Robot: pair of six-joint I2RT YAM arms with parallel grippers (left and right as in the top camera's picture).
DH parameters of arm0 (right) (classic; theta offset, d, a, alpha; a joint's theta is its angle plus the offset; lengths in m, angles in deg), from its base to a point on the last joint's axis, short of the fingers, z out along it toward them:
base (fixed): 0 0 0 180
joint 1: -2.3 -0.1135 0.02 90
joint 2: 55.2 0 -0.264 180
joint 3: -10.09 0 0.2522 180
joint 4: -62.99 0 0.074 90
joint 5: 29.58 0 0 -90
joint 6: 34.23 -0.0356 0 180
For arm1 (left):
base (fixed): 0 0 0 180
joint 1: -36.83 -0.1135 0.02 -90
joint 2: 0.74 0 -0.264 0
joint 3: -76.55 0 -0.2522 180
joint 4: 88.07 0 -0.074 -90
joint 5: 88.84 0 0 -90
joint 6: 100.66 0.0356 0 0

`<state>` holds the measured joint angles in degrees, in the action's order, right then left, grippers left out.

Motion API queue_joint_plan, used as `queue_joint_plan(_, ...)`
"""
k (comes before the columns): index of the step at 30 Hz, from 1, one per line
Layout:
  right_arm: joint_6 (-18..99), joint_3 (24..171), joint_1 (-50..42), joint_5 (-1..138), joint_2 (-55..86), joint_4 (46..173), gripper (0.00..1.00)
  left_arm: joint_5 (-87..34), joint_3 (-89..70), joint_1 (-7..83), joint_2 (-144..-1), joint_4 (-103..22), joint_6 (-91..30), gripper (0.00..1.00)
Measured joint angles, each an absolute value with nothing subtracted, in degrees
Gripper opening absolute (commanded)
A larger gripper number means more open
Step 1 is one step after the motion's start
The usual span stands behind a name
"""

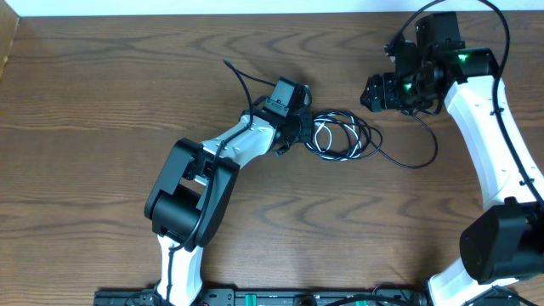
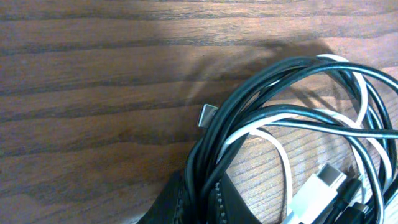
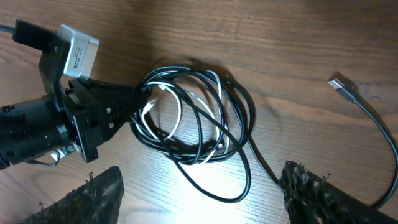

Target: Untangle cables

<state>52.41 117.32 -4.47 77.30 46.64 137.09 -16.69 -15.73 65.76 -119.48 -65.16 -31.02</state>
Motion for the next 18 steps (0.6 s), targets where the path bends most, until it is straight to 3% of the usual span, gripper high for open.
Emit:
queue_joint_plan(5, 52.41, 117.32, -4.47, 78.06, 46.64, 136.37, 0.75, -16.44, -15.8, 65.52, -116.13, -61.18, -29.06, 0.07)
queue_joint_plan(18, 52.28, 117.32, -8.16, 86.68, 46.64, 129.11, 0.67, -16.05, -15.82, 64.66, -91.89, -56.13, -24.12, 0.07)
